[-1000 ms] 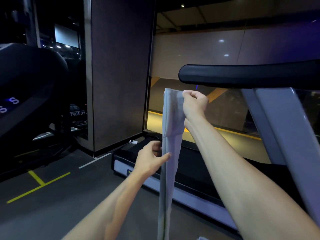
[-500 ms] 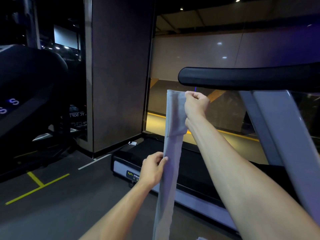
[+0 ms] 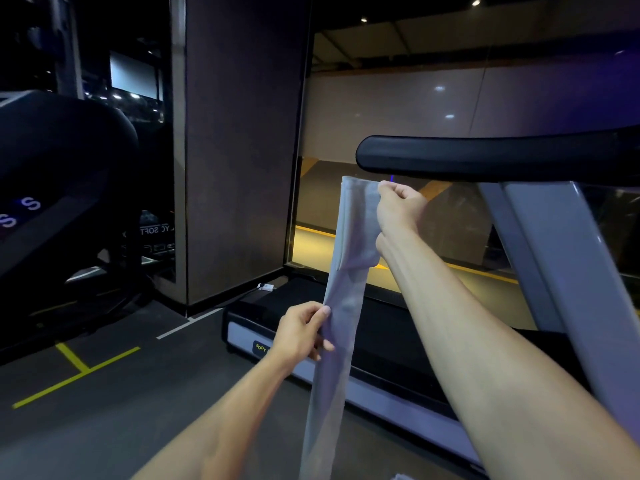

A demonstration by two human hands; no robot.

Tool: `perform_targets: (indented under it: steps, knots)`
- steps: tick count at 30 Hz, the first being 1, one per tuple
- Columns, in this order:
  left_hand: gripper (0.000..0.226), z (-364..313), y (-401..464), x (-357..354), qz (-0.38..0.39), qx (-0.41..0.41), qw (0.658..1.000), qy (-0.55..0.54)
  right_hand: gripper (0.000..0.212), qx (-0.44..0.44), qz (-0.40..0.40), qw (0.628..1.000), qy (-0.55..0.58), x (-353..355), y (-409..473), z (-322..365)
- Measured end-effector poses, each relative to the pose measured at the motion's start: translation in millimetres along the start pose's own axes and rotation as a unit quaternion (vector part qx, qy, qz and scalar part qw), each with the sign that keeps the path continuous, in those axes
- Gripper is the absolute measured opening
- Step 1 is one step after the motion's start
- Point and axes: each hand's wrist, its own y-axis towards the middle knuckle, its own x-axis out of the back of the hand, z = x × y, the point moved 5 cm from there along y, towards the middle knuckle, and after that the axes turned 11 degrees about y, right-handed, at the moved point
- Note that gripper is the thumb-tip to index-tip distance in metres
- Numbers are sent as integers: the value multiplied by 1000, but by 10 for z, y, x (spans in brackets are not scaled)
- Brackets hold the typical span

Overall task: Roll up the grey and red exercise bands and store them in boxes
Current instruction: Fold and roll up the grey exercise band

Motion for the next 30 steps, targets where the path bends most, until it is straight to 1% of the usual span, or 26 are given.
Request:
perform_targets:
  steps: [2,4,6,7,13,16,22,25,28,30]
  knots:
    - [30,21,-16,-26,-19,18,1000,-12,10,0,-3,1000,8,9,10,20]
    - [25,45,-35,-70,-30,11,999,-4,12,0,-3,1000,12,12,21,40]
    - [16,85,-47,-149,-11,-8,1000,13,13,3,-2,1000,15,12,32,69]
    - [15,112,-51,-178,-5,-11,1000,23,13,5,-1,1000,16,13,44,82]
    - [23,147,-86,-228,-10,5,999,42,12,2,0,1000,14,57,90,84]
    - [26,186,-110,-275,-2,17,1000,14,12,0,2,1000,14,59,109,73]
    - [38,347,-105,-356,-22,34,999,-23,14,-8,3,1000,13,74,150,3]
    - [28,399,-76,-393,-5,24,999,-21,8,-12,-3,1000,12,121,188,-66]
    - [15,473,-39,-422,19,14,1000,-20,7,-14,-9,1000,12,183,243,-117]
    - [12,509,-26,-437,28,7,999,-25,7,-19,-10,1000,18,212,274,-146]
